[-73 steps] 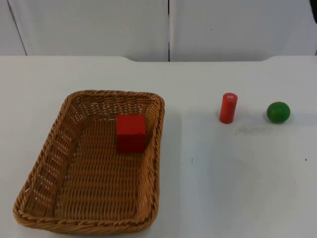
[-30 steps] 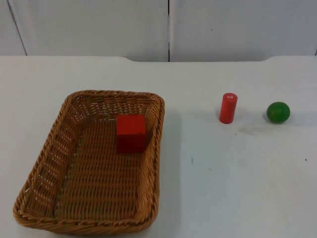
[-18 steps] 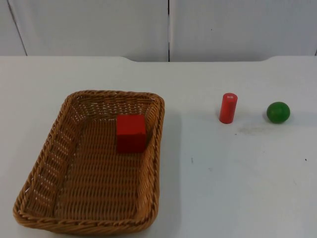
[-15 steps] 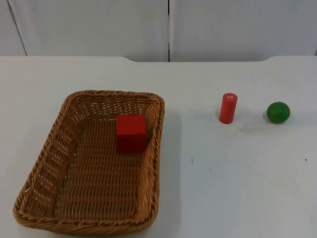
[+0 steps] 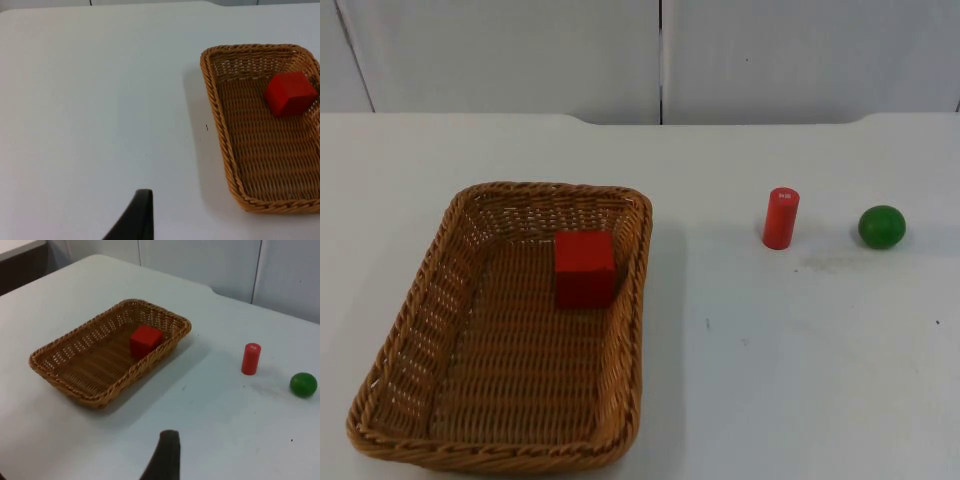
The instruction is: Pick up the basket with the left hand and place the object to the left of the red cylinder into the basket with the right hand.
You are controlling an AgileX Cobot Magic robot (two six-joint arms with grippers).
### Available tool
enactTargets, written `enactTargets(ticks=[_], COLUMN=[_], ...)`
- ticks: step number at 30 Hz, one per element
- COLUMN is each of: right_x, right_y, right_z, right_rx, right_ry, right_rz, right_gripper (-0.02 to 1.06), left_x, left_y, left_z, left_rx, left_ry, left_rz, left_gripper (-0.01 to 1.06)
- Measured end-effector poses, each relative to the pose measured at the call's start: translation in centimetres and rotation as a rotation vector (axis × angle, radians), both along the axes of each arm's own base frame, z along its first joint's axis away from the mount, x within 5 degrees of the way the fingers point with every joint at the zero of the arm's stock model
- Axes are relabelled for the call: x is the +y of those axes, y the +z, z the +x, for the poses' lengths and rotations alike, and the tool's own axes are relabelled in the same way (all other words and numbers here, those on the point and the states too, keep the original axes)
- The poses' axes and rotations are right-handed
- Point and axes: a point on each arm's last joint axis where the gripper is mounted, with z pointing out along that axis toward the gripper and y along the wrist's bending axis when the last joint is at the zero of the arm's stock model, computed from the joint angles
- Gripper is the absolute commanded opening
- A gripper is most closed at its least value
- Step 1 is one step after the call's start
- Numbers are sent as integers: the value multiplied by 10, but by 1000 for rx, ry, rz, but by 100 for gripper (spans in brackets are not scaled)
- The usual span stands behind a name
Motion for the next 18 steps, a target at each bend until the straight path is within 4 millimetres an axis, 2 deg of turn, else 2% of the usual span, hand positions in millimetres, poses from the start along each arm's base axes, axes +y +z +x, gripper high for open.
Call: enactTargets(ticks=[18], right_x=[-3], right_y=[-17], right_z=[0], right_rx=[104], right_ry=[-16], right_rz=[-109], right_gripper=[75], left_x=[0], left_y=[0], left_z=[0], left_rx=[1], left_ry=[-5], left_rz=[9], left_gripper=[105])
